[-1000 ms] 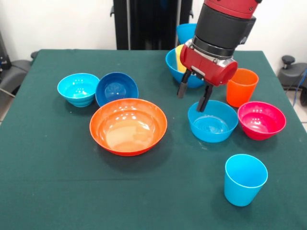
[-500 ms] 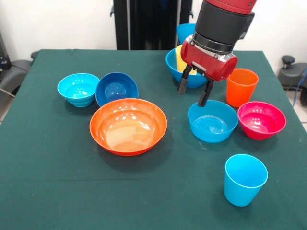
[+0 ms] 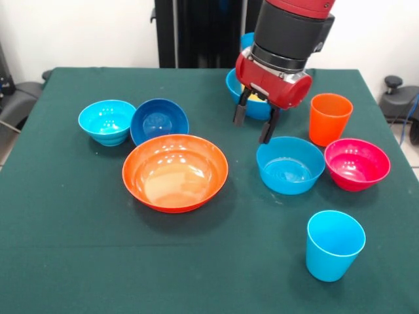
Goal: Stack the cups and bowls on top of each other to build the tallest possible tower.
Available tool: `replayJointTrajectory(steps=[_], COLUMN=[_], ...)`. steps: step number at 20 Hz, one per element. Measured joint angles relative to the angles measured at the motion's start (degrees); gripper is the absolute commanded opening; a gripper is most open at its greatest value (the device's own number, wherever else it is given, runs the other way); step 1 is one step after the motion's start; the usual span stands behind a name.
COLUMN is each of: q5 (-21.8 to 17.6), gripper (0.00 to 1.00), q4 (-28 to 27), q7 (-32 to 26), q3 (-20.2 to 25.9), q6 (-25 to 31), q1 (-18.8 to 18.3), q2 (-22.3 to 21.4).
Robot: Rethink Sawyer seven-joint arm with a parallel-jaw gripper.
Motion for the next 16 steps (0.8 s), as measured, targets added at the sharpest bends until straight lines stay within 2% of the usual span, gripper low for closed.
replayJointTrajectory(steps=[16], q5=[-2.5], gripper=[1.0], q4=[1.3], q7=[0.0], q3=[2.1], q6=[0.0], q1=[-1.2], q2=[-1.0])
